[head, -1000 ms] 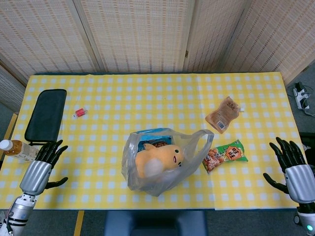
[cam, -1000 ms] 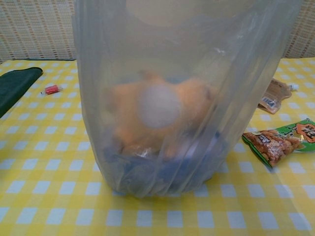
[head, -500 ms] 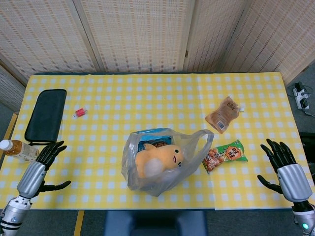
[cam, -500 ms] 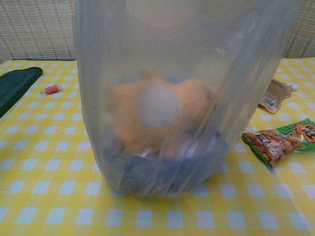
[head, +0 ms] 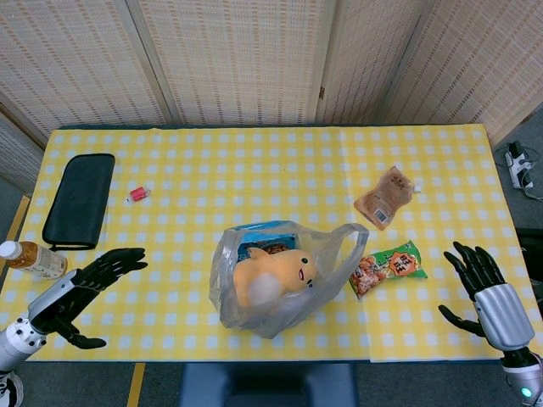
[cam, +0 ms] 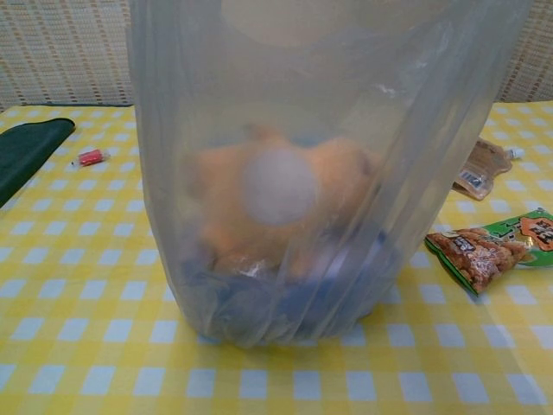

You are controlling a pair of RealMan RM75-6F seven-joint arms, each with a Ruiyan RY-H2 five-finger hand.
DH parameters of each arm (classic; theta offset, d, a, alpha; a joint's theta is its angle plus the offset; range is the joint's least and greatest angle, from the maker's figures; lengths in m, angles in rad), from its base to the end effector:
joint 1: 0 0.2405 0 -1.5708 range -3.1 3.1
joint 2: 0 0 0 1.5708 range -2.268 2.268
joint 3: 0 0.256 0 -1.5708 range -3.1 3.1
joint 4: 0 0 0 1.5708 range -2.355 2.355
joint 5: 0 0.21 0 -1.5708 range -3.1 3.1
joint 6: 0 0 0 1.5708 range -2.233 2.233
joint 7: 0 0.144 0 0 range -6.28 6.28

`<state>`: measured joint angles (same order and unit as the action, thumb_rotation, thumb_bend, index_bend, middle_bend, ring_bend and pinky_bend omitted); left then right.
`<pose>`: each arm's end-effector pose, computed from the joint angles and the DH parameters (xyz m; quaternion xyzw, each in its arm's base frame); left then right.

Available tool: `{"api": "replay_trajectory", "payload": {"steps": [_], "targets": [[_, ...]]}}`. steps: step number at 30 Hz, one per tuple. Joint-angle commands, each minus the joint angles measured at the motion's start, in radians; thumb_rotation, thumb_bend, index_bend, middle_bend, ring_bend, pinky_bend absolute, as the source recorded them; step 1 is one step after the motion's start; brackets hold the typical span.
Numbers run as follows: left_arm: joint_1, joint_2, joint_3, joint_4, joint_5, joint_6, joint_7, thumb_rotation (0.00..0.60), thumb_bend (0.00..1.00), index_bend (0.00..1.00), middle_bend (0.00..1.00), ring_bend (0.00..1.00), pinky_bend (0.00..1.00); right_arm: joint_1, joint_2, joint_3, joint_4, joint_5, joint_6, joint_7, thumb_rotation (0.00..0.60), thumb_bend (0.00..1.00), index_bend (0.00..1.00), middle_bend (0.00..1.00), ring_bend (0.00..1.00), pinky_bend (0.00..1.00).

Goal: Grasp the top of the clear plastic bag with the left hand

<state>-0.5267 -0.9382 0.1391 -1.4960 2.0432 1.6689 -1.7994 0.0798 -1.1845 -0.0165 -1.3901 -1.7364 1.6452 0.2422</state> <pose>-0.2042 0.2328 0.1879 0.4750 0.6589 0.5633 0.1518 -0.3130 -0.1638 0.1540 0.6324 -0.3470 0.4747 0.5043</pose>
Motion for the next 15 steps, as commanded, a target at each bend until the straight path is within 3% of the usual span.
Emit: {"api": "replay_trajectory", "payload": {"steps": [1,15], "targets": [[-0.08,0.079,0.036,-0.062,0.05,-0.011,0.011,0.6,0.11,0.07,0.08,0.02,0.13,-0.001,0.0,0.0,0.0,0.001,0.001,-0.001,0.6,0.24,0.0,0.0,0.0,0.0],[-0.185,0.047,0.055,-0.155,0.033,-0.118,0.01,0.6,0.11,0.12,0.08,0.03,0.15,-0.002,0.015,-0.01,-0.003,-0.02,0.015,0.012,0.6,0.24,0.0,0.0,0.0,0.0]]}}
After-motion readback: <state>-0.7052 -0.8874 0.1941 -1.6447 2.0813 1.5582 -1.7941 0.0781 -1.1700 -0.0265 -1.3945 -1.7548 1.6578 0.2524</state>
